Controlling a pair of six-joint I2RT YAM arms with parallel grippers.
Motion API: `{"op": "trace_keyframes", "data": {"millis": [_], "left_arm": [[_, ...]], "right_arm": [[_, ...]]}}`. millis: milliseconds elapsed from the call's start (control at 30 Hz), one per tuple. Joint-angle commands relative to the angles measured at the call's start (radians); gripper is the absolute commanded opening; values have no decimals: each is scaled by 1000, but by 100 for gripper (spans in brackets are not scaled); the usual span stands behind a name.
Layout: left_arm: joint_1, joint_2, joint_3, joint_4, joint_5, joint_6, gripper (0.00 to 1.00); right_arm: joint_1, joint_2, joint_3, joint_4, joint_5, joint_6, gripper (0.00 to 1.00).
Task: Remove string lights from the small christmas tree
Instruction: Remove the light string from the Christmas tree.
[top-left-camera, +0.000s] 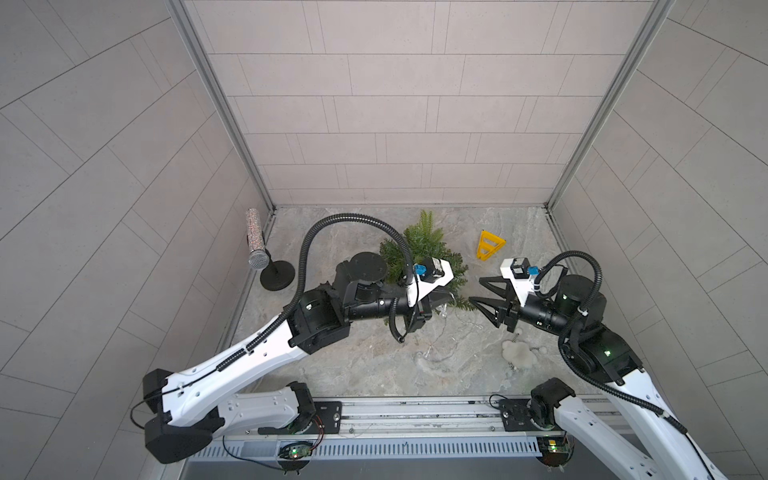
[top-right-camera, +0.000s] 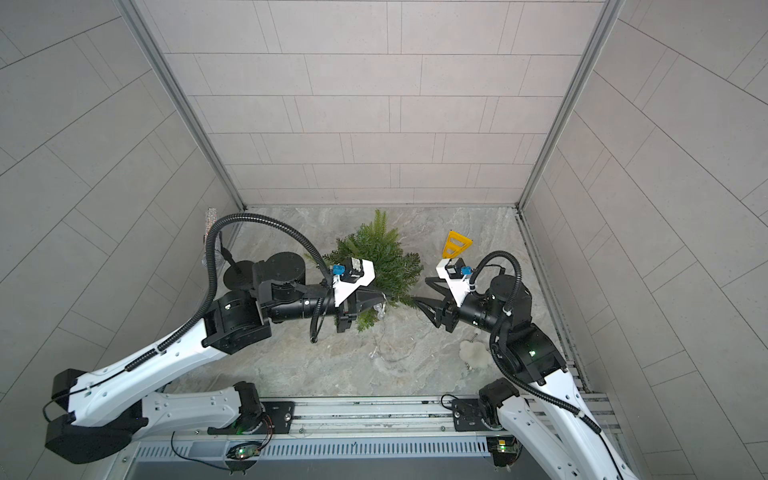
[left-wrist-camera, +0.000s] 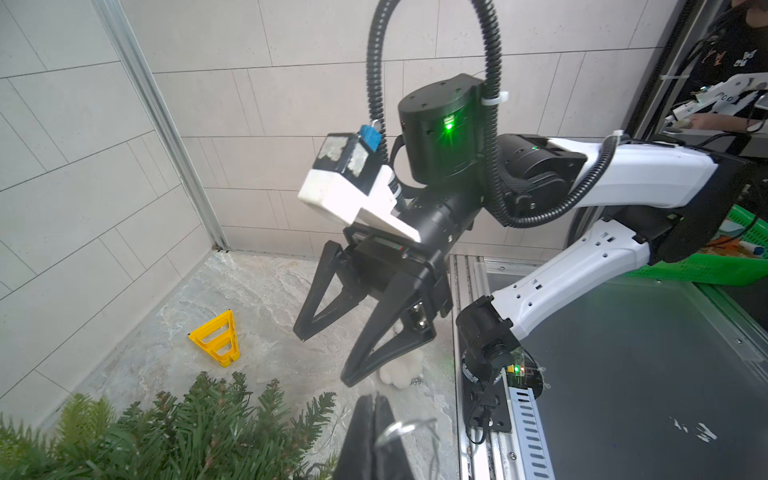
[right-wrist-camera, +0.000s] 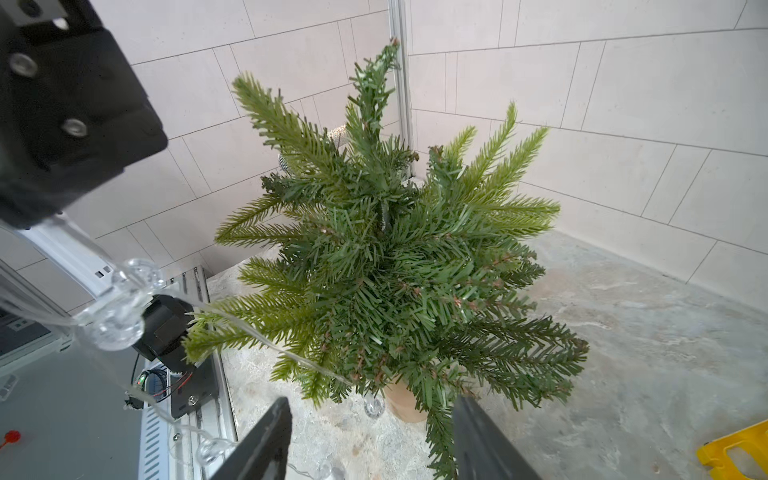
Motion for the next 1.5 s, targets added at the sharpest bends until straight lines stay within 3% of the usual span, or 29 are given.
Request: {"op": "trace_keyframes", "data": {"millis": [0,67,533,667,1100,1467], "left_arm": [[-6,-30,1,-4,26,-6,0],[-6,-30,-9,-4,25,-8,0],[-6,37,7,48,7,-9,0],[-6,66,29,53,14,-9,0],[-7,102,40,85,55,-28,0],[-8,117,36,91,85,-46,0]], "right_arm": [[47,-9,-23,48,-8,-34,52],[76,-9,-40,57,12,-62,45],[190,105,-34,238,27,-128,47],[190,120,-25,250,105,-125,36],[190,5,-53,161,210,-117,14],[190,-97,-143,165,188,-40,14]]}}
